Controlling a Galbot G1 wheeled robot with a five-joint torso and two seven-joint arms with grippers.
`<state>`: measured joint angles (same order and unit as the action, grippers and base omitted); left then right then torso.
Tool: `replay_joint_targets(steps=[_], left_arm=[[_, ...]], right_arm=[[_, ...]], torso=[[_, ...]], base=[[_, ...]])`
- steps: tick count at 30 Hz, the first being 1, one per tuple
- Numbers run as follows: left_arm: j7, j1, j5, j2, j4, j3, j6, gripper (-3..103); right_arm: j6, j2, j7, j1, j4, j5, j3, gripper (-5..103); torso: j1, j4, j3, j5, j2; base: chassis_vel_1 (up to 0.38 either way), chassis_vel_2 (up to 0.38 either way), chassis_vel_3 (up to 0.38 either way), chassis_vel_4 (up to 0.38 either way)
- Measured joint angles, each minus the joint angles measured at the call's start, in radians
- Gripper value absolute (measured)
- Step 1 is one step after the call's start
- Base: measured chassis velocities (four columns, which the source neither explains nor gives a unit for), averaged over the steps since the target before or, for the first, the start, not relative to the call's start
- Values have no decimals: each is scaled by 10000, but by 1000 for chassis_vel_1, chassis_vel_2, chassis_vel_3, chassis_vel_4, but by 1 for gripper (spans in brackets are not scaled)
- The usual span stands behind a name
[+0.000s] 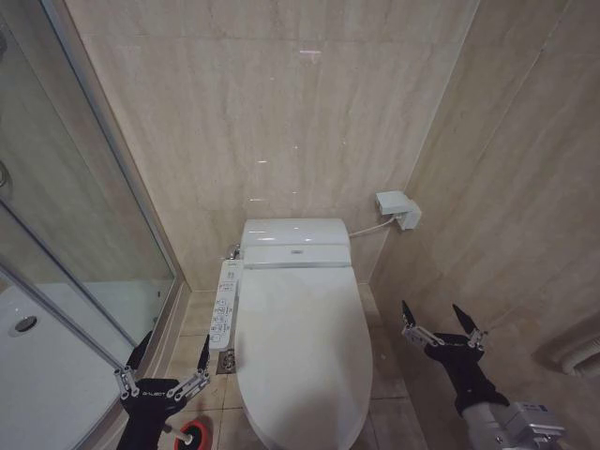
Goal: Open the toilet lid, clean the toilet bowl with a toilet brush, close the toilet lid, and flush.
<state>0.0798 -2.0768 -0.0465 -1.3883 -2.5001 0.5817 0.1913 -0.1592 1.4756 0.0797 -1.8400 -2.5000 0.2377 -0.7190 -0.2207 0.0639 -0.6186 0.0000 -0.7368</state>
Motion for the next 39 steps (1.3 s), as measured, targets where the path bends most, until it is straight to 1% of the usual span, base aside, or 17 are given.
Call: replay_joint_targets(steps=[39], left_arm=[[0,0,0,0,0,1,0,100]], right_arm=[[0,0,0,0,0,0,0,100]], torso=[[0,0,0,0,0]], base=[[0,0,0,0]])
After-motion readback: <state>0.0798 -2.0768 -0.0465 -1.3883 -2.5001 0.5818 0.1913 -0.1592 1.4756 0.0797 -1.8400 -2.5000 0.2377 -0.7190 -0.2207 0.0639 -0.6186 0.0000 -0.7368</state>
